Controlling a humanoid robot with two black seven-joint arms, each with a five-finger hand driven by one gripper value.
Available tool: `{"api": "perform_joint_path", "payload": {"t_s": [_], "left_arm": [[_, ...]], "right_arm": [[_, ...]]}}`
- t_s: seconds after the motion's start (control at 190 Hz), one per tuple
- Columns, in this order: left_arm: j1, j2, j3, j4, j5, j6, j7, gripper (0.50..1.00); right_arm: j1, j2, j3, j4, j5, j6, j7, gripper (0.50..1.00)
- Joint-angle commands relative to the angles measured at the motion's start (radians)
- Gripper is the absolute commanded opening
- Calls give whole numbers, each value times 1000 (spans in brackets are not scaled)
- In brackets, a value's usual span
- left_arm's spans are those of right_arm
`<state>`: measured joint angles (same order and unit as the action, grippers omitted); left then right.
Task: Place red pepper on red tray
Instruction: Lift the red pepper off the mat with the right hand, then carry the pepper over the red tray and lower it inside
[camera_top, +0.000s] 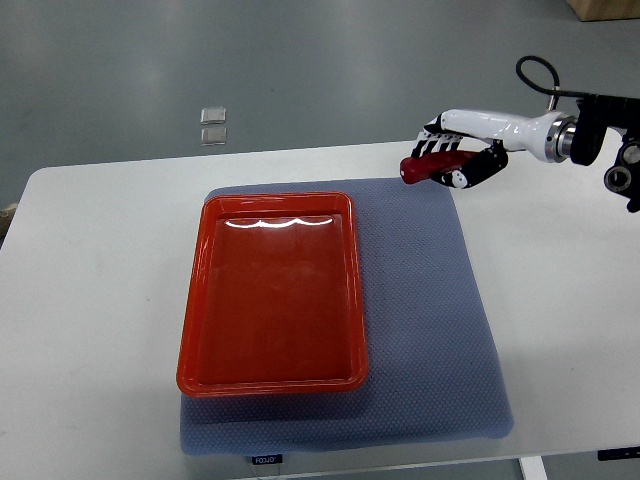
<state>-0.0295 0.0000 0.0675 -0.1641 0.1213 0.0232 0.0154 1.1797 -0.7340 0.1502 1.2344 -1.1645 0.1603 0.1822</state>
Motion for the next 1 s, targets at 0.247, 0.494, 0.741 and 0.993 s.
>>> {"api": "perform_joint_path", "payload": {"t_s": [0.247,0.494,0.741,0.993], "left_arm": [[0,0,0,0,0,0,0,1000],[0,0,-2,0,0,1,0,1000],[0,0,-3,-2,0,1,0,1000],[0,0,-3,-2,0,1,0,1000]], "right_arm": [[63,68,-14,22,51,24,-6,500],[95,318,-74,-151,51,-8,-7,500],[95,582,-124,-345,54,-22,-6,500],[48,734,-143,-500,49,-41,-6,500]]}}
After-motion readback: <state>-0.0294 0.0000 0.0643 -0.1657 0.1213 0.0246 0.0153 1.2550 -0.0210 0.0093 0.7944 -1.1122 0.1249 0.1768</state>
